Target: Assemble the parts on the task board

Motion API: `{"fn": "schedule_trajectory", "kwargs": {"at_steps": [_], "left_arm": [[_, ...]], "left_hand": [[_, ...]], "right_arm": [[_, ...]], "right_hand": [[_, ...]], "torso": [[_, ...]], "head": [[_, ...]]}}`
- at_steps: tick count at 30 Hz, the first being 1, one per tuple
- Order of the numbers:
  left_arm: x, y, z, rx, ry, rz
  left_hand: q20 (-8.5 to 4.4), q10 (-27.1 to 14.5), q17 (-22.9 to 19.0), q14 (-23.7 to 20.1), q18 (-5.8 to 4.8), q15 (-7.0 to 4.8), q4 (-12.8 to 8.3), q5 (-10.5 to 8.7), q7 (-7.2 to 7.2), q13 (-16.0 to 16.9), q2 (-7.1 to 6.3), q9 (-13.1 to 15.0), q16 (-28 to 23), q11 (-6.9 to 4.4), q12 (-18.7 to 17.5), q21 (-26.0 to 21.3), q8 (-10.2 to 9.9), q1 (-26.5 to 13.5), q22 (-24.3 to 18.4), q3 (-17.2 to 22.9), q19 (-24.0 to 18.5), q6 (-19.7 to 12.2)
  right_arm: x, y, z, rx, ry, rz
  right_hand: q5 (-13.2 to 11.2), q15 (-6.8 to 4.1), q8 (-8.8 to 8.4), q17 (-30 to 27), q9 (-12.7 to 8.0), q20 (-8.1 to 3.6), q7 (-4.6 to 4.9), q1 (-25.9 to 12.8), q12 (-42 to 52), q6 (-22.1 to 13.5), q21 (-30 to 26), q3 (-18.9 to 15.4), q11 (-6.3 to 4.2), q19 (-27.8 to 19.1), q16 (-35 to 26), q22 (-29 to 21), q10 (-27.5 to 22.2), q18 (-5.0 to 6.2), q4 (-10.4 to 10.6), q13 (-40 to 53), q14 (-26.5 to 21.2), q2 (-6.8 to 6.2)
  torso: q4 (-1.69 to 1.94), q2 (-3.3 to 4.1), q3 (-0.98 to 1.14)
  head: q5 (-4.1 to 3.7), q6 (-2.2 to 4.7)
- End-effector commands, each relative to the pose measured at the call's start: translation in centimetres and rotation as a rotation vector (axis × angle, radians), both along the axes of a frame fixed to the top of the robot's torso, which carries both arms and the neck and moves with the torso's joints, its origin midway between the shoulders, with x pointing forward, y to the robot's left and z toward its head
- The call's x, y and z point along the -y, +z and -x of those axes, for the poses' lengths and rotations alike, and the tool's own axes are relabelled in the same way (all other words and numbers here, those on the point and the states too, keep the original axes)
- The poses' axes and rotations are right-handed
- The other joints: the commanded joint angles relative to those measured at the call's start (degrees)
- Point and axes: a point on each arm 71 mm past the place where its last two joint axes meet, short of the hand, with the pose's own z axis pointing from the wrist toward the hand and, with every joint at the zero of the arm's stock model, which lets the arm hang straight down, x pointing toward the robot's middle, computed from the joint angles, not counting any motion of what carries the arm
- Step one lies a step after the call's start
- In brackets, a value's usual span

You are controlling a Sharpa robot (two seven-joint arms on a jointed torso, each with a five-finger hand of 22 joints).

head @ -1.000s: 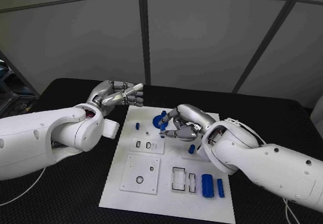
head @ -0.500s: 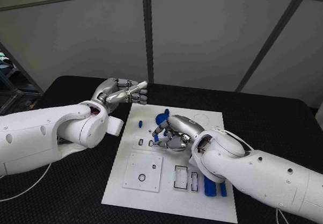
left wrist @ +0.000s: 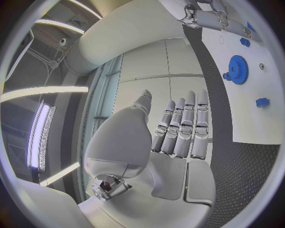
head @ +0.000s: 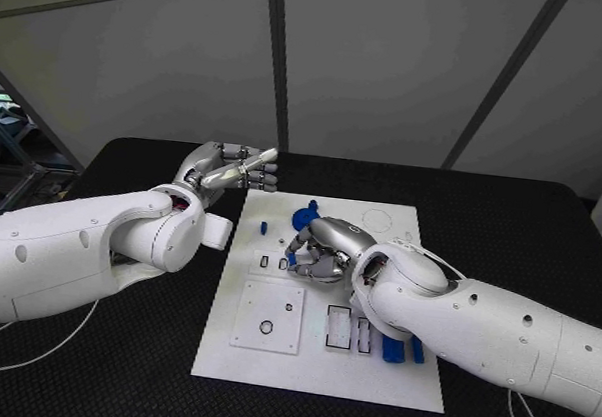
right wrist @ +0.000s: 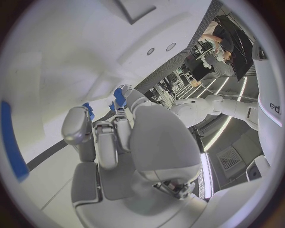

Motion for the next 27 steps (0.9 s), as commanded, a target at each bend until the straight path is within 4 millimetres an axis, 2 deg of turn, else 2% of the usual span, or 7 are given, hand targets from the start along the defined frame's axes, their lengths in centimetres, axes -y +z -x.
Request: {"fn": "schedule_trajectory", "kwargs": {"at_steps": [1,3,17,27], "left_arm": [[0.18,0.18,0.01,0.01,-0.013,0.0],[0.19,0.18,0.02,0.01,-0.014,0.0],[0.18,0.18,0.03,0.01,-0.013,0.0],[0.17,0.18,0.03,0.009,-0.014,0.0]], "left_hand": [[0.12,-0.04,0.06,0.11,0.13,0.1,-0.01,-0.05,0.23,0.01,0.3,-0.02,-0.31,0.11,-0.27,0.27,-0.35,0.13,0.06,-0.2,-0.38,-0.19],[0.12,-0.04,0.06,0.11,0.13,0.1,-0.01,-0.05,0.23,0.01,0.3,-0.02,-0.31,0.11,-0.27,0.27,-0.35,0.13,0.06,-0.2,-0.38,-0.19],[0.12,-0.04,0.06,0.11,0.13,0.1,-0.01,-0.05,0.23,0.01,0.3,-0.02,-0.31,0.11,-0.27,0.27,-0.35,0.13,0.06,-0.2,-0.38,-0.19],[0.12,-0.04,0.06,0.11,0.13,0.1,-0.01,-0.05,0.23,0.01,0.3,-0.02,-0.31,0.11,-0.27,0.27,-0.35,0.13,0.06,-0.2,-0.38,-0.19]], "right_arm": [[0.05,-0.18,-0.13,0.001,-0.005,0.037],[0.07,-0.26,-0.18,-0.002,-0.006,0.043],[-0.03,-0.55,-0.32,-0.014,-0.001,0.065],[0.06,-0.69,-0.32,-0.022,-0.002,0.087]], "right_hand": [[0.15,-0.29,0.39,15.09,0.12,-0.01,-0.12,-0.53,-0.34,0.42,0.05,0.4,-0.09,0.28,0.21,-0.1,-0.5,-0.49,0.03,2.49,5.96,0.3],[0.11,-0.27,0.36,15.09,0.1,0.0,-0.09,-0.72,-0.48,0.38,-0.02,0.4,-0.07,0.19,0.21,-0.23,-0.61,-0.47,0.02,2.35,5.96,0.16],[-0.14,-0.21,0.25,14.99,0.04,0.05,-0.02,-1.42,-0.75,0.23,-0.15,0.34,0.0,0.04,0.16,-0.43,-0.81,-0.43,0.1,2.13,5.94,-0.26],[-0.32,0.05,-0.42,14.81,-0.28,0.24,0.42,-2.68,-1.92,-0.94,-0.41,0.19,0.35,-0.22,0.08,-0.79,-1.75,-0.38,0.24,1.05,5.89,-1.31]], "torso": [[-0.03,0.02,-0.01],[0.0,-0.02,-0.06],[-0.01,-0.02,-0.03],[-0.01,-0.01,-0.04]], "head": [[0.01,-0.08],[-0.06,-0.18],[-0.08,-0.29],[-0.09,-0.4]]}}
